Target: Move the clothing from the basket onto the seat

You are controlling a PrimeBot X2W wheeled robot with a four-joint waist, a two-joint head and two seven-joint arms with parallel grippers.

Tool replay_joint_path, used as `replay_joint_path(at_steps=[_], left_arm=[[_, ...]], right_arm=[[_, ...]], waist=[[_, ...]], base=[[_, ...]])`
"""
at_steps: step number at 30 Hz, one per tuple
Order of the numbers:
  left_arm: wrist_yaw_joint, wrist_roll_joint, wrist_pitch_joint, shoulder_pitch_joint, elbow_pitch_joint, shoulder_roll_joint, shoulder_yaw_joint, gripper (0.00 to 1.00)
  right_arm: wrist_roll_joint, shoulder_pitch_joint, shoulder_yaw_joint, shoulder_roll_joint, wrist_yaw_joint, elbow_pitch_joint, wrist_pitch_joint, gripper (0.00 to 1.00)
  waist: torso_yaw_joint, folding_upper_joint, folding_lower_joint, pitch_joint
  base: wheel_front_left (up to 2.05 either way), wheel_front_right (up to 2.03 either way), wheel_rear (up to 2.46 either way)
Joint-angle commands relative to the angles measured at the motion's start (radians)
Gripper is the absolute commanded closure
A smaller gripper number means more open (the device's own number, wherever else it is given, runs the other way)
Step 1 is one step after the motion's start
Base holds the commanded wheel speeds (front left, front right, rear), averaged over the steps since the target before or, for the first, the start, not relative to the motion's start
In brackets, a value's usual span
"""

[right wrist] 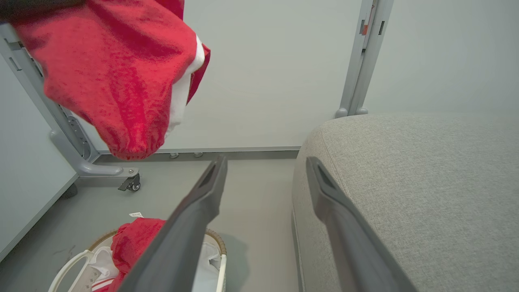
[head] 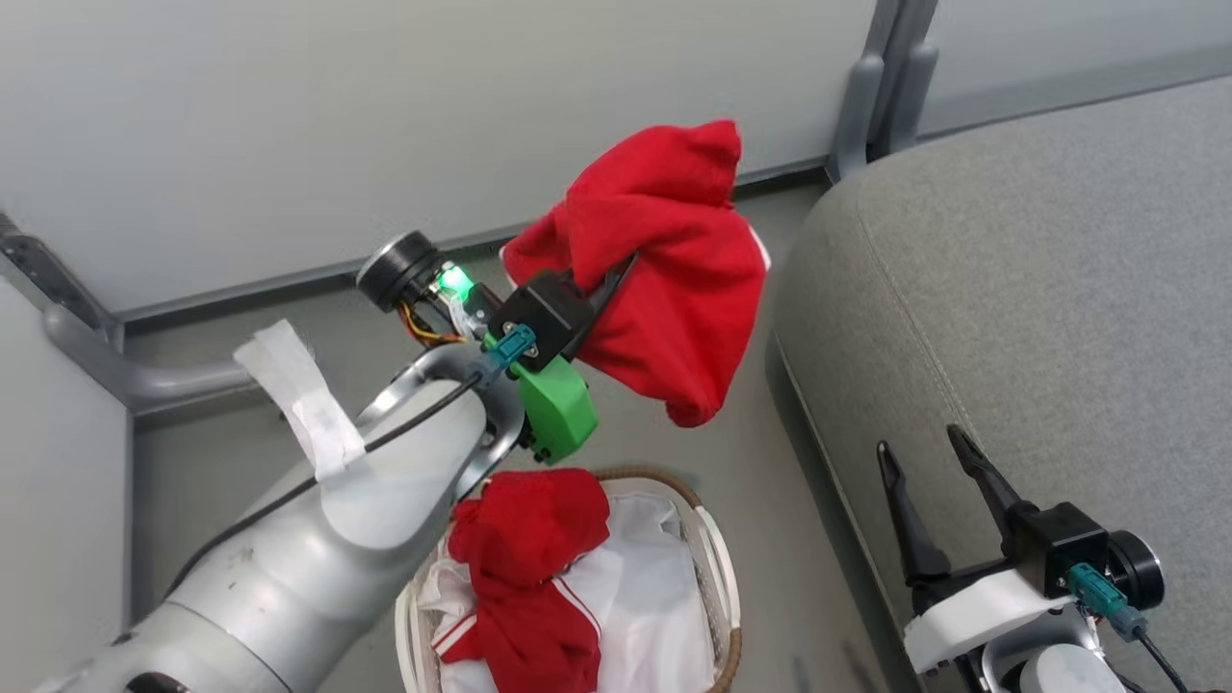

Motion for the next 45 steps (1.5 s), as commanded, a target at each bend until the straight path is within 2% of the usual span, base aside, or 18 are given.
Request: replay_joint_path(at_steps=[1,13,25,34,40,45], left_arm=[[-0.003,-0.016,-0.001,-0.03,-0.012,0.012,-0.009,1.0],[-0.003,-0.06,-0.001,-0.131,-0.092,0.03,-0.046,1.0],[-0.003,-0.055,-0.001,-0.108,-0.132,0.029,-0.053,1.0],[-0.003,-0.057,-0.001,-0.069,-0.178,0.023,-0.074,1.0],[-0.003,-0.072,-0.001,-0.048,-0.196,0.025,-0.11,1.0],[-0.003,-0.09,-0.001,-0.044,-0.207,0.029,-0.132,1.0]], right_arm=[[-0.006,0.017,0.009,-0.004,-0.001,0.0,-0.002,0.0],[-0.004,-0.026,0.093,-0.004,-0.001,-0.024,-0.002,0.0],[0.069,-0.14,0.148,-0.004,-0.001,-0.041,-0.002,0.0],[0.12,-0.261,0.193,-0.004,-0.001,0.105,-0.002,0.0],[0.228,-0.34,0.31,-0.005,-0.001,0.222,-0.001,0.0],[0.338,-0.394,0.433,-0.042,-0.001,0.247,-0.001,0.0]], waist=[[0.055,0.0,0.0001,-0.105],[0.06,0.0,0.0001,-0.147],[0.082,0.0,0.0001,-0.155],[0.112,0.0,0.0001,-0.152],[0.129,0.0,0.0001,-0.154],[0.136,0.0,0.0001,-0.154]], base=[[0.0,0.0,0.0],[0.0,0.0,0.0],[0.0,0.0,0.0],[0.0,0.0,0.0],[0.0,0.0,0.0],[0.0,0.0,0.0]])
